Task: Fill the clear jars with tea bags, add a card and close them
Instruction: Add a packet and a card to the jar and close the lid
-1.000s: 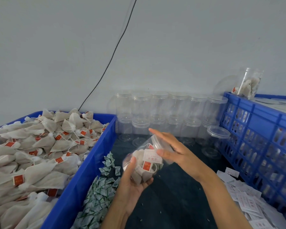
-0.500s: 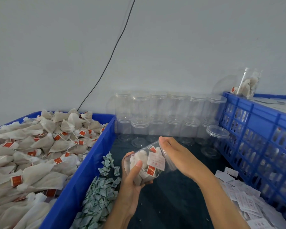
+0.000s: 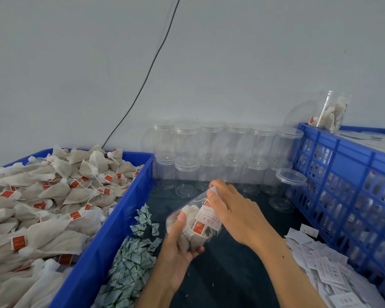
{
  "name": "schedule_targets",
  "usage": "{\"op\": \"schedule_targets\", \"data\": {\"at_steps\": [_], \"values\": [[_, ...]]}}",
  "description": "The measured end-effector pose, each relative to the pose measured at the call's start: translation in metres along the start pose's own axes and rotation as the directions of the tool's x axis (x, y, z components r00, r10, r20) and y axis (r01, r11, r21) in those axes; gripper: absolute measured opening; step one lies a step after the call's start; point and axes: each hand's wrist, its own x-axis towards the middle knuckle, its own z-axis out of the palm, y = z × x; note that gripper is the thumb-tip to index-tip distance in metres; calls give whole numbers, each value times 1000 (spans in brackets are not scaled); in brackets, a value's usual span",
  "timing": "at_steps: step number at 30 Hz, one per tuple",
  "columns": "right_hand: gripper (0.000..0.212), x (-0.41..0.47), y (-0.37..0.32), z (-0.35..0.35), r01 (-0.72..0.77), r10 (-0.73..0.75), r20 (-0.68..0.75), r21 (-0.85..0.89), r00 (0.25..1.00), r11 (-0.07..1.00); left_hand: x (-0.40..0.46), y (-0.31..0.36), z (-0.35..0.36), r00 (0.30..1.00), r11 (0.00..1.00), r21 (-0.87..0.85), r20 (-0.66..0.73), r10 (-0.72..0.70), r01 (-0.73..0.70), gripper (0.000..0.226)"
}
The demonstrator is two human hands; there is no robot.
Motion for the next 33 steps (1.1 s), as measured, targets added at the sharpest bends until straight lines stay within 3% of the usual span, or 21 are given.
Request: {"op": "schedule_targets", "data": {"at_steps": [9,14,16,18,20,22,24,29,33], "values": [[37,2,2,-4,-50,54,-84,51,995,997,-5,-3,9,979,978,44,17,201,-201,55],[44,4,-6,2,-65,73,-154,60,985,996,-2,-1,10,956,956,71,-49,289,-285,48],[55,6,-10,6,-104,141,-149,230,979,968,0,4,10,957,960,44,-80,280,-278,41],[71,8,-14,7,-145,214,-46,598,976,788,3,8,8,969,973,-1,-85,232,-232,49],[81,6,-16,6,-200,205,114,858,972,473,2,13,10,980,980,-69,-87,181,-187,60],[83,2,-13,8,-241,199,196,942,960,235,2,13,12,980,979,-84,-86,180,-187,60],[87,1,-11,15,-271,233,243,958,942,97,0,11,16,978,977,-74,-85,192,-199,55],[68,-8,-8,20,-349,297,331,937,896,6,-1,2,33,977,984,15,-116,179,-178,73],[56,-13,-5,-3,-316,354,299,949,886,-11,-6,5,53,977,978,91,-88,196,-189,61]]}}
